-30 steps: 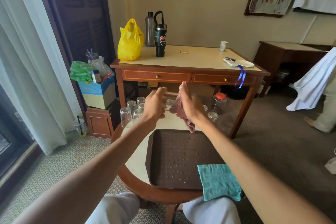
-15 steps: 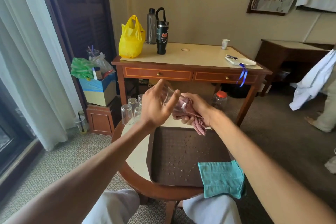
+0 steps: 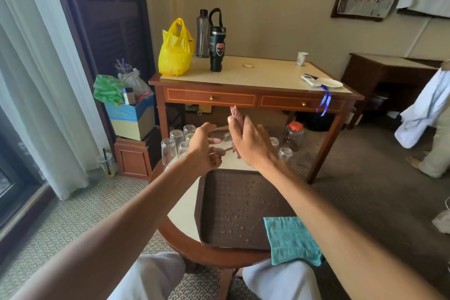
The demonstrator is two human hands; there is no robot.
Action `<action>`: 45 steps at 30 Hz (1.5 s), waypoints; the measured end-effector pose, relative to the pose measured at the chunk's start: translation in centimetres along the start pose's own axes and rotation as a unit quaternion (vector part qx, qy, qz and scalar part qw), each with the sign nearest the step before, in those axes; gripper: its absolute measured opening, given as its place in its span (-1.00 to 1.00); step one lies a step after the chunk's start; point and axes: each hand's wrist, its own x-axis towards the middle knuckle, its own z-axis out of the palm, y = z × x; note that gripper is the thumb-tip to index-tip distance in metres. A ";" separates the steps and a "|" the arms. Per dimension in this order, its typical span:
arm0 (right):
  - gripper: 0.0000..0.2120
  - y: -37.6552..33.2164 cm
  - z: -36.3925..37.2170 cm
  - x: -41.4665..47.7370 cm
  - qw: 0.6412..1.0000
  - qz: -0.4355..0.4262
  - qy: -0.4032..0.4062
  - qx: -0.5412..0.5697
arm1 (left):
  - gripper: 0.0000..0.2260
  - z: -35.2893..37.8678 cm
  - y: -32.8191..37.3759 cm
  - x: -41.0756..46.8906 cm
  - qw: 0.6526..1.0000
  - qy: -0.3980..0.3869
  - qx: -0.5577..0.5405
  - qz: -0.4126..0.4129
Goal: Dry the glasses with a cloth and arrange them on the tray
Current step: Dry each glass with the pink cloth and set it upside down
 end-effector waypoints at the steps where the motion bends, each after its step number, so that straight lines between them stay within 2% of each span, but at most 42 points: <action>1: -0.52 0.4 0.1 0.0 1.000 0.017 0.006 0.001 | -0.64 0.1 0.1 0.0 1.000 0.007 0.020 0.000; 3: -0.38 0.9 0.1 0.1 0.996 0.070 -0.016 0.046 | -0.67 0.4 0.1 0.0 0.993 0.027 0.091 0.067; 5: -0.27 1.1 0.0 0.4 0.967 0.166 -0.120 0.152 | -0.70 0.4 0.0 0.3 0.961 0.045 0.172 0.213; 6: -0.31 1.4 -0.4 0.5 0.927 0.226 -0.182 0.238 | -0.69 0.3 -0.3 0.5 0.928 0.051 0.213 0.301; 7: -0.38 1.7 -0.9 0.5 0.870 0.284 -0.241 0.322 | -0.67 -0.1 -0.4 0.6 0.884 0.058 0.253 0.388; 9: -0.46 2.3 -2.0 0.2 0.751 0.366 -0.342 0.431 | -0.63 -0.8 -0.6 0.5 0.772 0.047 0.328 0.542; 10: -0.45 2.5 -2.3 -0.1 0.708 0.379 -0.385 0.455 | -0.64 -1.1 -0.6 0.6 0.711 0.028 0.359 0.604; 11: -0.43 2.7 -2.4 -0.3 0.683 0.383 -0.414 0.463 | -0.65 -1.3 -0.6 0.5 0.661 0.007 0.385 0.644; 12: -0.42 2.8 -2.5 -0.4 0.670 0.386 -0.430 0.466 | -0.66 -1.5 -0.6 0.6 0.628 -0.010 0.404 0.665; 14: -0.43 2.8 -2.1 -0.6 0.673 0.404 -0.411 0.464 | -0.68 -1.8 -0.6 1.0 0.607 -0.019 0.421 0.674; 16: -0.46 2.7 -1.2 -0.5 0.713 0.409 -0.349 0.450 | -0.67 -1.8 -0.7 1.4 0.626 0.002 0.417 0.659; 17: -0.46 2.4 -1.0 -0.5 0.747 0.400 -0.299 0.439 | -0.67 -1.7 -0.7 1.8 0.653 0.019 0.409 0.637; 18: -0.47 2.3 -0.5 -0.3 0.784 0.381 -0.246 0.423 | -0.66 -1.5 -0.7 2.1 0.701 0.032 0.390 0.596; 19: -0.47 2.1 -0.2 -0.2 0.816 0.354 -0.200 0.411 | -0.65 -1.2 -0.5 2.4 0.767 0.037 0.359 0.530; 21: -0.40 1.5 0.7 -0.1 0.877 0.294 -0.135 0.354 | -0.65 -0.3 0.1 2.2 0.904 0.020 0.261 0.339; 22: -0.35 1.4 1.1 -0.1 0.907 0.261 -0.119 0.309 | -0.64 0.2 0.5 1.8 0.943 0.014 0.225 0.244; 23: -0.34 1.3 1.2 -0.1 0.929 0.230 -0.099 0.274 | -0.64 0.6 0.8 1.3 0.960 0.012 0.213 0.183; 25: -0.36 1.0 1.0 -0.3 0.934 0.207 -0.058 0.285 | -0.63 1.1 1.2 0.9 0.961 0.017 0.219 0.167; 27: -0.31 0.7 0.6 -0.4 0.912 0.199 -0.077 0.350 | -0.62 1.1 1.3 0.9 0.937 0.046 0.248 0.242; 28: -0.34 1.0 0.4 -0.2 0.895 0.209 -0.103 0.379 | -0.62 1.0 1.2 0.8 0.908 0.066 0.280 0.305; 29: -0.39 1.0 0.0 -0.1 0.874 0.230 -0.137 0.407 | -0.65 0.7 1.1 0.7 0.863 0.085 0.321 0.380; 32: -0.47 1.6 -0.8 -0.2 0.774 0.331 -0.258 0.475 | -0.70 -0.1 0.6 0.0 0.684 0.104 0.410 0.594; 33: -0.47 1.8 -0.9 -0.4 0.755 0.345 -0.273 0.487 | -0.71 -0.2 0.6 -0.3 0.642 0.085 0.425 0.633; 35: -0.45 1.6 -1.1 -0.8 0.743 0.353 -0.266 0.501 | -0.74 -0.3 0.3 -0.3 0.603 0.059 0.442 0.661; 36: -0.46 1.2 -1.2 -1.0 0.749 0.352 -0.244 0.506 | -0.74 -0.3 0.0 -0.2 0.602 0.063 0.444 0.661; 37: -0.47 1.1 -0.9 -1.1 0.764 0.346 -0.208 0.504 | -0.74 -0.2 -0.2 -0.4 0.618 0.077 0.434 0.651; 38: -0.46 1.2 -0.6 -1.1 0.781 0.329 -0.174 0.501 | -0.73 -0.2 -0.5 -0.2 0.656 0.089 0.413 0.625; 39: -0.42 1.1 -0.3 -1.0 0.795 0.307 -0.140 0.503 | -0.71 -0.1 -0.6 0.1 0.716 0.090 0.383 0.576; 41: -0.37 1.0 0.6 -0.8 0.837 0.247 -0.100 0.478 | -0.66 0.3 -0.3 0.9 0.849 0.070 0.306 0.426; 42: -0.38 0.9 1.0 -0.7 0.862 0.218 -0.079 0.450 | -0.64 0.5 0.0 1.4 0.892 0.063 0.274 0.355; 43: -0.41 0.9 1.3 -0.7 0.884 0.197 -0.051 0.420 | -0.63 0.6 0.4 1.6 0.920 0.057 0.248 0.298; 45: -0.46 1.2 1.5 -0.7 0.905 0.165 -0.008 0.392 | -0.65 0.9 1.0 1.5 0.947 0.050 0.220 0.227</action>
